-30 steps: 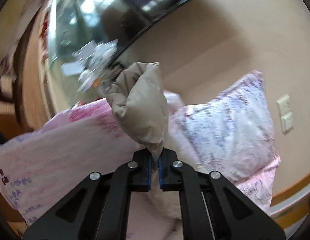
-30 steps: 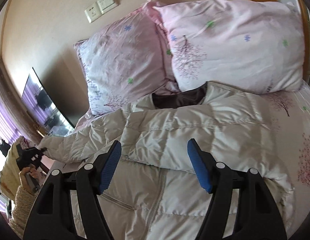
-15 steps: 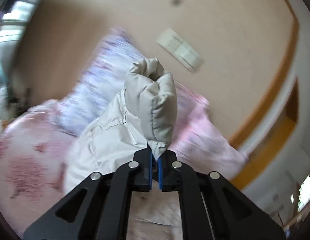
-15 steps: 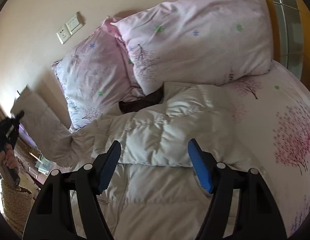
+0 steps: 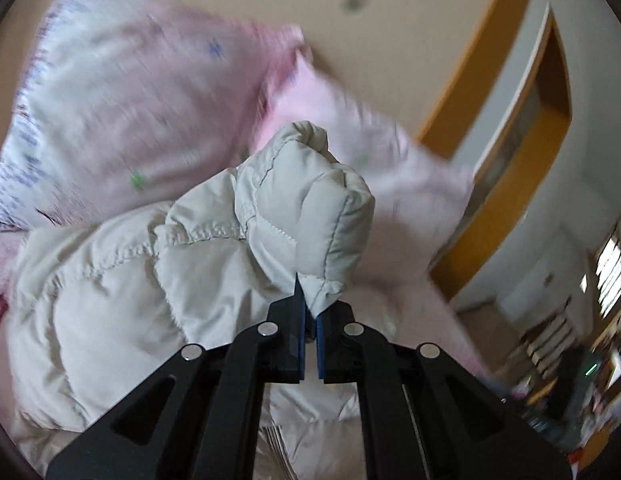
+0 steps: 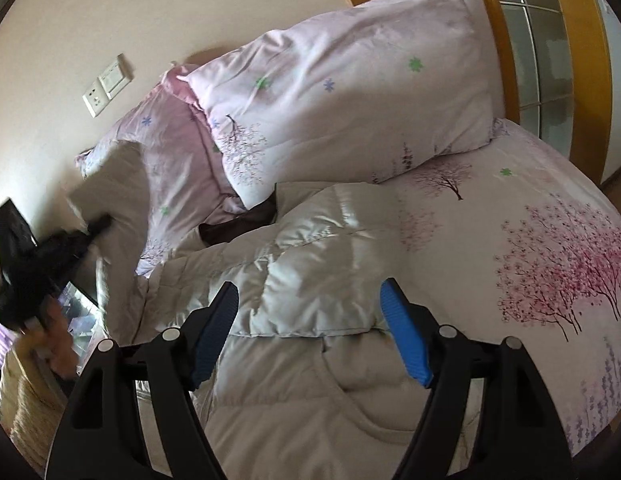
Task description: Fold large clothes
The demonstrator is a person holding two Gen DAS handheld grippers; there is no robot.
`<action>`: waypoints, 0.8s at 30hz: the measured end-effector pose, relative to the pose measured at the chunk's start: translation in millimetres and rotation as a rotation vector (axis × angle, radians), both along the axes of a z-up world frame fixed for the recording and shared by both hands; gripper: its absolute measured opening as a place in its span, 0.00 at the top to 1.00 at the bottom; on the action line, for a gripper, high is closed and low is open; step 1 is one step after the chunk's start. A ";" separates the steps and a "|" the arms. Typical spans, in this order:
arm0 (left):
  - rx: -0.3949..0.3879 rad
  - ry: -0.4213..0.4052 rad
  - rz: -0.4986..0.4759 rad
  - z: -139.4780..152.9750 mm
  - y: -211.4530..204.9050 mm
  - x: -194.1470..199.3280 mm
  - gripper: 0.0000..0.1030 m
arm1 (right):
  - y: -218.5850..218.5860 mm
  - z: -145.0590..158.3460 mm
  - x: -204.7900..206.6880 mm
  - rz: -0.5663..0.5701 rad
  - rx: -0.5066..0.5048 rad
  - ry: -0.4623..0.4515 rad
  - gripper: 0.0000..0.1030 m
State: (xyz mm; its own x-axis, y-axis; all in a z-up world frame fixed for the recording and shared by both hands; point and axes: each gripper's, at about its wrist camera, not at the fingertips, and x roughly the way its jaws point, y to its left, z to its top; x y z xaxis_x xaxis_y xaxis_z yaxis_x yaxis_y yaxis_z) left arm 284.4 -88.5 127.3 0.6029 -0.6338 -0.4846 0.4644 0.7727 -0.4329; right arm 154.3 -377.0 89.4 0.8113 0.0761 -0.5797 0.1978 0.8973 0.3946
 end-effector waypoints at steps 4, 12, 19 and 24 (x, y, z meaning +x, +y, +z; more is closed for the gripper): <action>0.128 0.078 -0.087 -45.7 -44.7 -0.1 0.95 | -5.5 -2.6 5.1 -0.013 0.004 0.015 0.27; 0.403 0.007 -0.148 -84.2 -90.5 -17.4 0.92 | -10.2 4.3 33.4 0.022 0.068 0.036 0.27; 0.359 -0.042 -0.212 -69.8 -87.9 -34.8 0.14 | -3.0 11.0 52.7 0.085 0.144 0.037 0.27; 0.340 -0.141 -0.292 -47.5 -75.1 -63.6 0.10 | -1.7 6.7 62.9 0.121 0.226 0.066 0.27</action>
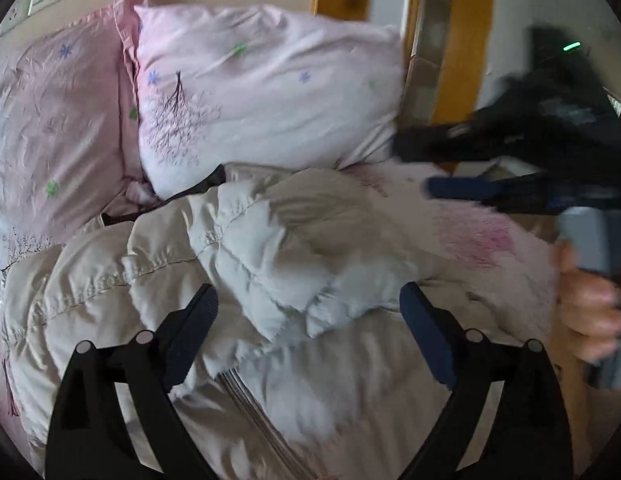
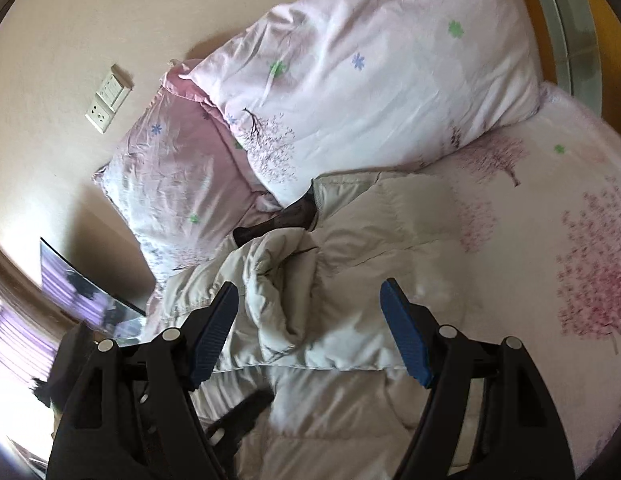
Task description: Fold large clothes
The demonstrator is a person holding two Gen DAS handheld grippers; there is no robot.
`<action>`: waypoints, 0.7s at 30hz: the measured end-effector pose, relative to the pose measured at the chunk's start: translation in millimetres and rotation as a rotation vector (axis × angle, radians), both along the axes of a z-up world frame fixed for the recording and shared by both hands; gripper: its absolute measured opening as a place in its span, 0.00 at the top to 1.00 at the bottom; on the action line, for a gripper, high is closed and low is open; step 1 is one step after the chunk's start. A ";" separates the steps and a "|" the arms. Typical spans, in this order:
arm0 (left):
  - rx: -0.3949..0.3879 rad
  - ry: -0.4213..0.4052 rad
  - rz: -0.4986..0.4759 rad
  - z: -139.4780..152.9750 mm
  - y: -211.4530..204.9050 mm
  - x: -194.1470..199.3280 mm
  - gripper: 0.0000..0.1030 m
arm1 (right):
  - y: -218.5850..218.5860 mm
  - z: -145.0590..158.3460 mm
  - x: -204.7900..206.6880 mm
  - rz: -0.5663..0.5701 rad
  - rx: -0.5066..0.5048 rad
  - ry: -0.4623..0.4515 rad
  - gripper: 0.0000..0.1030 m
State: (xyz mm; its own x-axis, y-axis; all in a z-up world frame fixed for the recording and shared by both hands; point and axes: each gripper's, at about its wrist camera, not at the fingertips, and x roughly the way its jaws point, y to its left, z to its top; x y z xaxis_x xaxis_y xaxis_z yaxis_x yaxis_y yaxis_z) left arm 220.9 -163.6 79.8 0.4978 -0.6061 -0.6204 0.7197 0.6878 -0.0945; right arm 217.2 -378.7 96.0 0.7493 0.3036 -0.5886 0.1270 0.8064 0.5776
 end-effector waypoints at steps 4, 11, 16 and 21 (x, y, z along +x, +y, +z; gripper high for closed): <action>-0.051 0.046 0.074 11.5 57.5 4.6 0.09 | 6.6 -4.1 9.7 0.047 0.032 0.031 0.27; -0.092 0.178 0.392 3.9 183.3 53.2 0.09 | 23.7 -24.1 35.2 0.113 0.040 0.098 0.30; -0.077 0.243 0.509 -6.7 237.6 72.8 0.09 | 33.0 -45.4 50.2 0.164 0.084 0.151 0.32; -0.054 0.277 0.530 -17.8 251.2 79.8 0.09 | 43.1 -61.6 62.6 0.176 0.086 0.194 0.34</action>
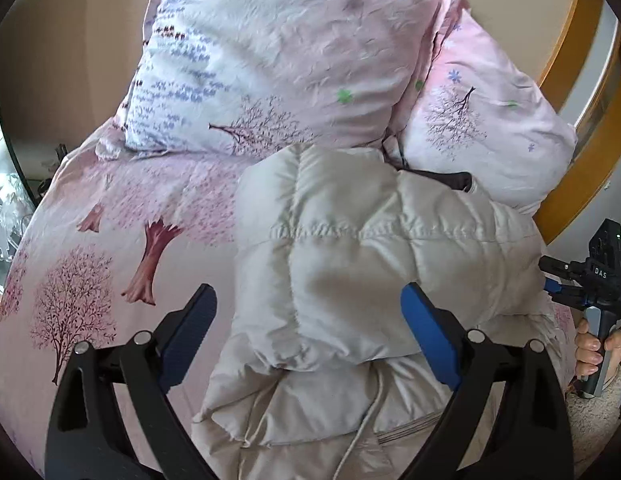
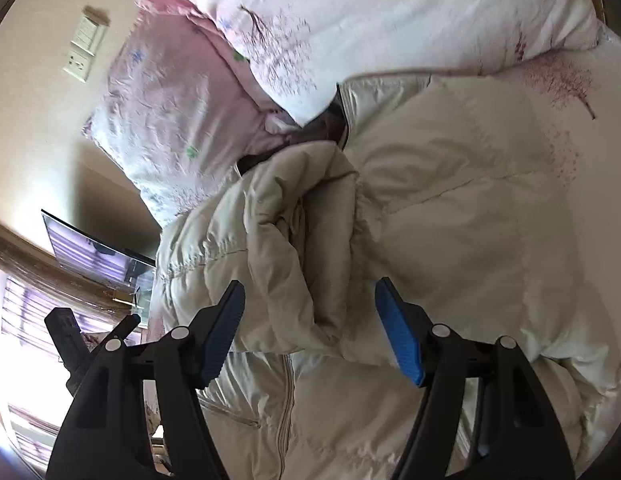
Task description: Fold large clothes
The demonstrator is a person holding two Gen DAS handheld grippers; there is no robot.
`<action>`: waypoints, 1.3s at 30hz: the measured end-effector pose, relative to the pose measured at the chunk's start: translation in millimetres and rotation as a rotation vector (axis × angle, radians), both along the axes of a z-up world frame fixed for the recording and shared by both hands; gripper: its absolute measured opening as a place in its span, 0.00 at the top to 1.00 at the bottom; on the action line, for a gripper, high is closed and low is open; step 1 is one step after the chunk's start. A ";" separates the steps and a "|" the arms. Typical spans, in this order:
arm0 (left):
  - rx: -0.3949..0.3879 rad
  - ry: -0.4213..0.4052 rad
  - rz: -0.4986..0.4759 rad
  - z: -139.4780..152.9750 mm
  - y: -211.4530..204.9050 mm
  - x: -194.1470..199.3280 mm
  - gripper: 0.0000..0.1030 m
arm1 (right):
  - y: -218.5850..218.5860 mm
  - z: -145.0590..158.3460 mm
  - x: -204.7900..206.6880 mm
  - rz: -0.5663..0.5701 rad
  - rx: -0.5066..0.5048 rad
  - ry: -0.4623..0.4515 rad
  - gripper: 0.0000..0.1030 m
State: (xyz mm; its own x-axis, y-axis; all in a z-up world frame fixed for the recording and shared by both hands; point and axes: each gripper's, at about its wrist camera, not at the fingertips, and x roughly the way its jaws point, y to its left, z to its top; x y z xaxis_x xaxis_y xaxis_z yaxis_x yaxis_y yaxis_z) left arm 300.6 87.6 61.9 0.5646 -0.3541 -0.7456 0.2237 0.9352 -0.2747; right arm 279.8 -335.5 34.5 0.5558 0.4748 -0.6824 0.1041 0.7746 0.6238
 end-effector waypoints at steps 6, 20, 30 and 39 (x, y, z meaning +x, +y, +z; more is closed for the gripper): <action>-0.005 0.017 -0.010 -10.8 -0.5 5.0 0.09 | 9.8 5.7 -0.3 -0.008 -0.046 -0.074 0.85; -0.062 0.029 -0.043 -15.9 11.8 -6.5 0.25 | -4.9 -16.7 -2.0 -0.091 -0.168 0.058 0.80; -0.098 -0.019 -0.027 -8.9 66.3 -47.6 0.23 | -33.1 27.5 -64.8 -0.081 -0.176 -0.074 0.36; -0.171 0.082 -0.081 -36.2 109.9 -93.4 0.23 | -93.2 25.5 -150.0 -0.131 -0.242 -0.070 0.17</action>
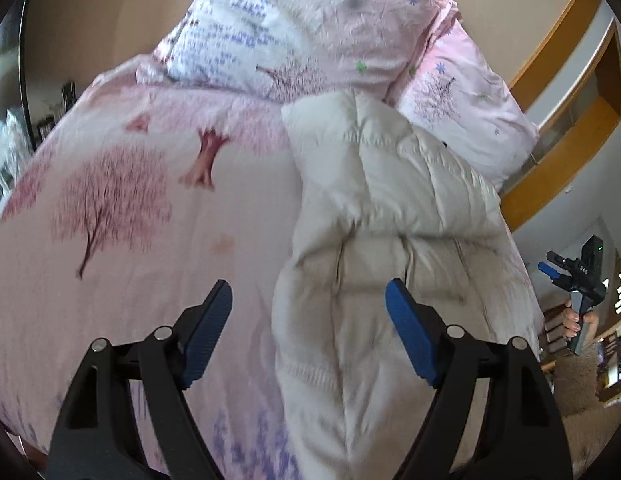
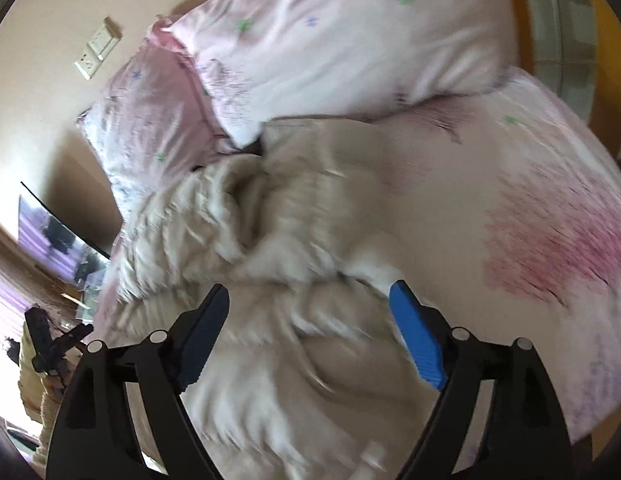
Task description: Fold large clothes
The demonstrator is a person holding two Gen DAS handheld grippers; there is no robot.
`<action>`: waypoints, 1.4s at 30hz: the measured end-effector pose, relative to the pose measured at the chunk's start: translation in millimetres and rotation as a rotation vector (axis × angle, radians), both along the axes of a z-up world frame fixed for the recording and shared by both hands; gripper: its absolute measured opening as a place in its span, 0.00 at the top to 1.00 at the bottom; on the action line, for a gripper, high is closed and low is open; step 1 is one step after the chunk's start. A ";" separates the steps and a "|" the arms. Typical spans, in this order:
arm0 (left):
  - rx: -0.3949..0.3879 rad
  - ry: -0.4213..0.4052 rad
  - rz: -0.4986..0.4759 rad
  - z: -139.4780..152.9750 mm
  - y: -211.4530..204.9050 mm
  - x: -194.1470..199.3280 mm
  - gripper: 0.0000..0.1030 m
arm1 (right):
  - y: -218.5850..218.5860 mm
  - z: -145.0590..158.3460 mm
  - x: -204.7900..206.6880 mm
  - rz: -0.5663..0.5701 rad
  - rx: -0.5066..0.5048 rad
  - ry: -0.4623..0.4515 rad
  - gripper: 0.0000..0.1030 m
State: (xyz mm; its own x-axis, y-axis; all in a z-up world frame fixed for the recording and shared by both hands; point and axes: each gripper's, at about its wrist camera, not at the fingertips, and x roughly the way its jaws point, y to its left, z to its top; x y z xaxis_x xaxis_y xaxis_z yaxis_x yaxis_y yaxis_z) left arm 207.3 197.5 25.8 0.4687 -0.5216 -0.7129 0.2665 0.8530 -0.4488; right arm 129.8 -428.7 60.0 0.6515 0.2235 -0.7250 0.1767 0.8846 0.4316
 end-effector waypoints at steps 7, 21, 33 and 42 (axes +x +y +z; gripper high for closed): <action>-0.103 0.109 -0.053 -29.4 6.0 -32.6 0.23 | -50.9 -46.3 -63.4 -0.061 0.175 0.117 0.16; -0.283 0.259 -0.060 -61.1 -3.7 -57.7 0.38 | -52.8 -96.5 -95.1 0.001 0.362 0.160 0.24; -0.347 0.328 -0.064 -61.7 -2.3 -71.7 0.31 | -29.2 -103.5 -96.9 0.093 0.458 0.129 0.41; -0.409 0.376 -0.051 -73.6 -5.5 -84.4 0.64 | -20.8 -98.9 -98.8 0.098 0.434 0.117 0.77</action>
